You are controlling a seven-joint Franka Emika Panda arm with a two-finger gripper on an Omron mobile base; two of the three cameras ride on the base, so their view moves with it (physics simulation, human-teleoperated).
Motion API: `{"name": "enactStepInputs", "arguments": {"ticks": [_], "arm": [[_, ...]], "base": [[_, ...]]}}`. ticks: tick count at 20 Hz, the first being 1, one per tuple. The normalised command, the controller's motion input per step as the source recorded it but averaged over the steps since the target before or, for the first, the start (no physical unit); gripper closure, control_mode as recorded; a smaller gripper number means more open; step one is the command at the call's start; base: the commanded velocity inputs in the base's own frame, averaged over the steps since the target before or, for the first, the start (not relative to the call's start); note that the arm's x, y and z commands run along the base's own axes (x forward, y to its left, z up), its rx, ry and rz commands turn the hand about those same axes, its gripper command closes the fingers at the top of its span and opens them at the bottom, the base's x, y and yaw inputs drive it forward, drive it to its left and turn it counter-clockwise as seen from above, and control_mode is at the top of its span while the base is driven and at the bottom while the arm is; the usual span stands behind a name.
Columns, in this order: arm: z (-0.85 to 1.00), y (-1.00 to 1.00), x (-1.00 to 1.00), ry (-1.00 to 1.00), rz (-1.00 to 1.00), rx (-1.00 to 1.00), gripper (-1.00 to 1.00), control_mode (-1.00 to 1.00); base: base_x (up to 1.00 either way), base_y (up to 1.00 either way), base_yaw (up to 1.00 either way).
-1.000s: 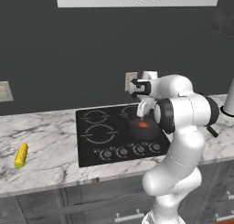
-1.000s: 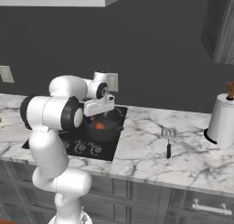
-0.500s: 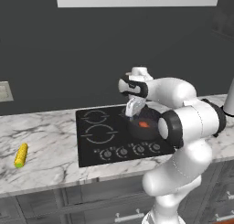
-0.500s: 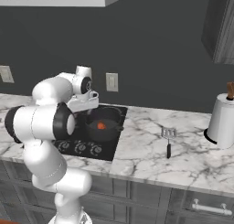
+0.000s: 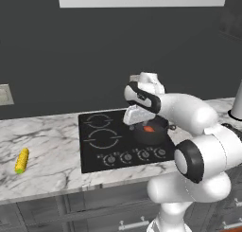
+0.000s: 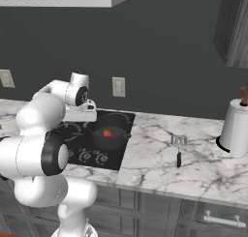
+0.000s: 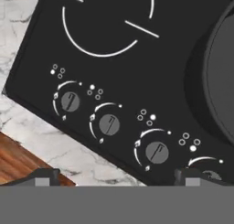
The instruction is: Put the sweet potato and corn in the pot. Retrieve the spatula and lightly stir the vegetables in the pot.
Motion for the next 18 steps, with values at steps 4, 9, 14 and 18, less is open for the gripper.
{"name": "enactStepInputs", "arguments": {"ticks": [4,9,14,18], "arm": [[0.03,0.23,-0.38,-0.03,-0.35,-0.08,-1.00,-1.00],[0.00,0.63,-0.37,-0.20,-0.34,-0.13,-1.00,-1.00],[0.00,0.85,-0.30,-0.23,-0.20,-0.04,-1.00,-1.00],[0.00,0.51,-0.17,-0.08,-0.04,0.00,-1.00,-1.00]], "base": [[0.00,0.00,0.00],[0.00,0.00,0.00],[0.00,0.00,0.00],[0.00,0.00,0.00]]}}
